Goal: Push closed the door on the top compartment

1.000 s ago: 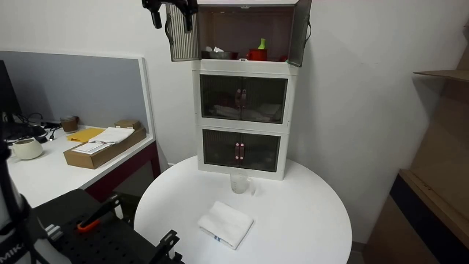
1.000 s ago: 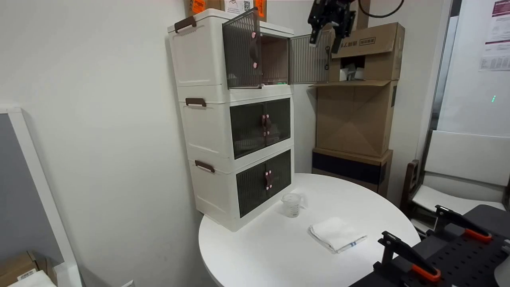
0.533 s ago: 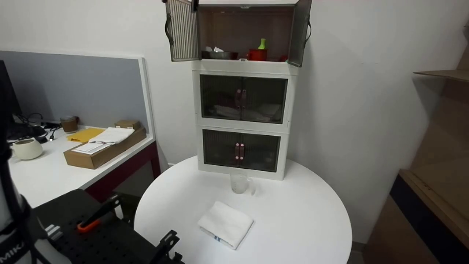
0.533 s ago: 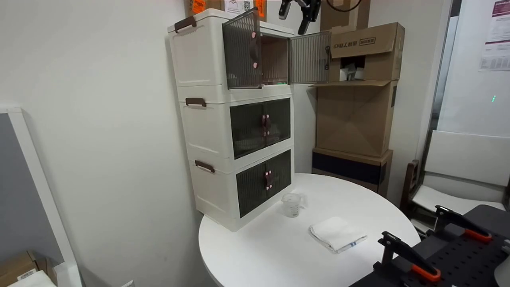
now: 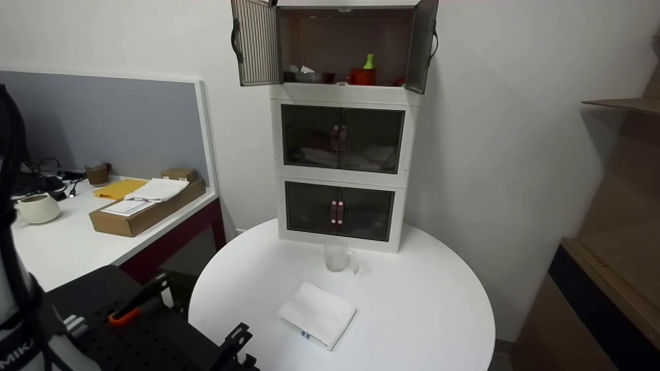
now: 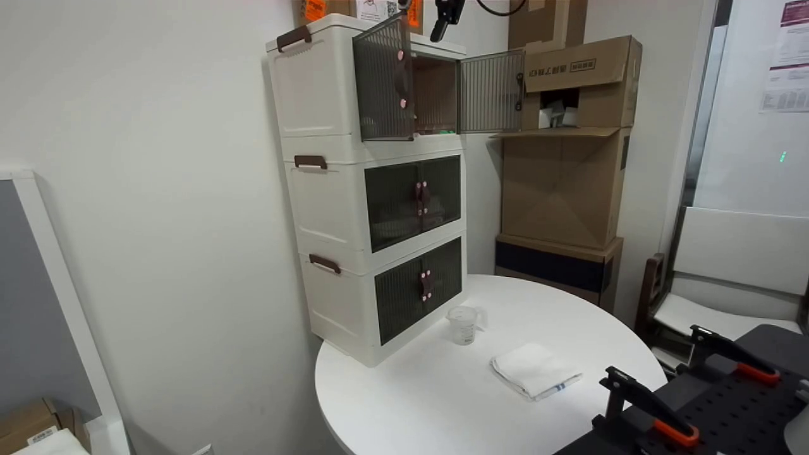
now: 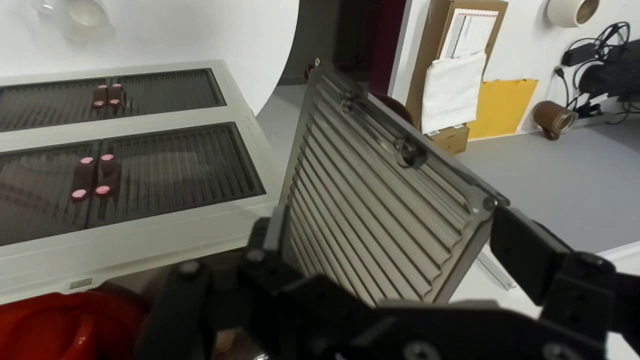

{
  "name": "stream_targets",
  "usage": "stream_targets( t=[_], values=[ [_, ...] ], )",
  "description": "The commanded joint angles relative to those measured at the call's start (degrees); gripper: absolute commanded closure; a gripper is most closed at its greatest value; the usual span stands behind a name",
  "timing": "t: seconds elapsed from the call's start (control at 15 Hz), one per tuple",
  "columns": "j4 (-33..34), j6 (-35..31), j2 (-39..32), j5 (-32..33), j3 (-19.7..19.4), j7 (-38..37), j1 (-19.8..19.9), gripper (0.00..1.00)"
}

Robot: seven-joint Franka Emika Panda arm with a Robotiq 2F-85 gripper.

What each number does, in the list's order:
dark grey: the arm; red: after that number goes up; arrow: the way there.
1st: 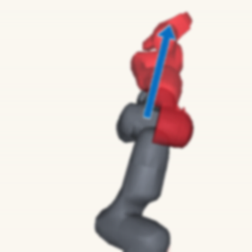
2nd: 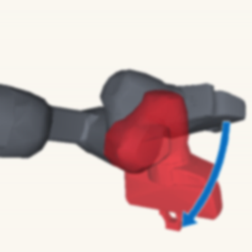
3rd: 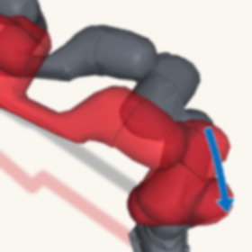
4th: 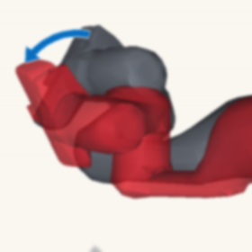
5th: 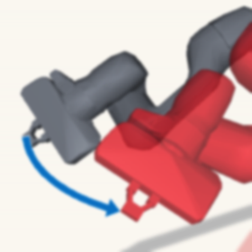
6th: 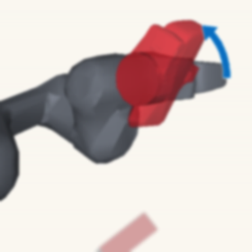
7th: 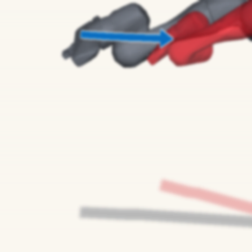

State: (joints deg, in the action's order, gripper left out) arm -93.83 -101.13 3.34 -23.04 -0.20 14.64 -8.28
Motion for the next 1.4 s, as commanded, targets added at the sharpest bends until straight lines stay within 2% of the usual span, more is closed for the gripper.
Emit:
stream_targets(
  t=[0.0,0.4,1.13,1.33],
  values=[
    [7.33,2.93,-5.16,-1.88,2.4,-1.71,0.78,0.0],
    [8.86,-0.88,-8.54,3.12,5.49,-4.89,0.33,0.0],
    [-2.72,-34.08,-6.04,36.01,6.96,-10.56,-1.01,0.0],
    [-4.99,-43.32,-5.35,43.07,6.42,-20.59,-0.97,0.0]
  ],
)
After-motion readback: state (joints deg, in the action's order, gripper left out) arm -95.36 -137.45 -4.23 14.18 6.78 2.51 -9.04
